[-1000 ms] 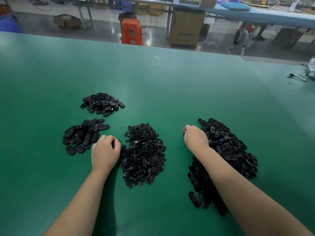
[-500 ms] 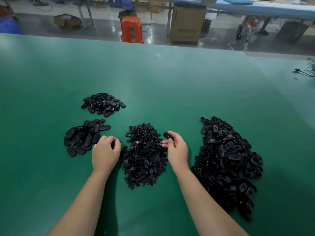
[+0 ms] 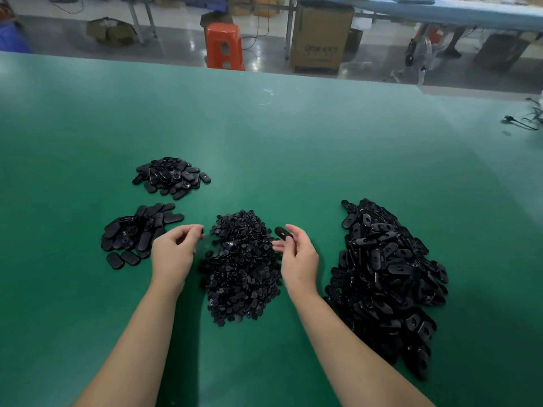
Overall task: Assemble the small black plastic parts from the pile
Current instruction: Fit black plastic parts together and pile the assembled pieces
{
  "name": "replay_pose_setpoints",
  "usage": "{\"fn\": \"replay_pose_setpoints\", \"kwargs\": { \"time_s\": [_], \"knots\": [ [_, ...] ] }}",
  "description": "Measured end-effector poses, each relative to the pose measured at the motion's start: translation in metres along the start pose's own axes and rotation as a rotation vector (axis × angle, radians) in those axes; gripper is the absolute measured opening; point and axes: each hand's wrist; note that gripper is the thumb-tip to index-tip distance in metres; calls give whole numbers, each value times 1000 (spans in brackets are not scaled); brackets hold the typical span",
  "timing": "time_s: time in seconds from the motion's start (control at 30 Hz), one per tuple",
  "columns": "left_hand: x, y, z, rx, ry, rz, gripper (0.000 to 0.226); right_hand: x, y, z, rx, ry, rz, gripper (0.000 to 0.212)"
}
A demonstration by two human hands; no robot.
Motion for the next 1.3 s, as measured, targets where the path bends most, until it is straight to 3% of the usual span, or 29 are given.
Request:
{"fn": "replay_pose_setpoints", "kwargs": {
  "time_s": [0.2,0.33,0.47,0.83,1.0,1.3],
  "knots": [
    [-24,44,-43,-116,25,412,10,1,0,0,35,15,-10,25],
    [-33,76,-56,-86,29,498,12,1,-1,1,-1,-34,-26,26],
    [-39,96,-59,-79,-27,506,13,1,-4,2,-114,-91,-61,26],
    [-40,111,-54,-173,-69,492,14,4,-4,1,-92,-81,-78,28],
    [-39,114,-55,-166,-71,415,11,4,-4,1,-111,-101,-81,28],
    [-42,115,-53,24,-66,405,10,3,-5,2,-101,-96,-68,28]
  ]
}}
Point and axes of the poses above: each hand's wrist, its own x-axis towards the middle knuckle, its own y-axis out of the palm, z = x × y, and after that the axes turned 2 degrees about -z, right-handed
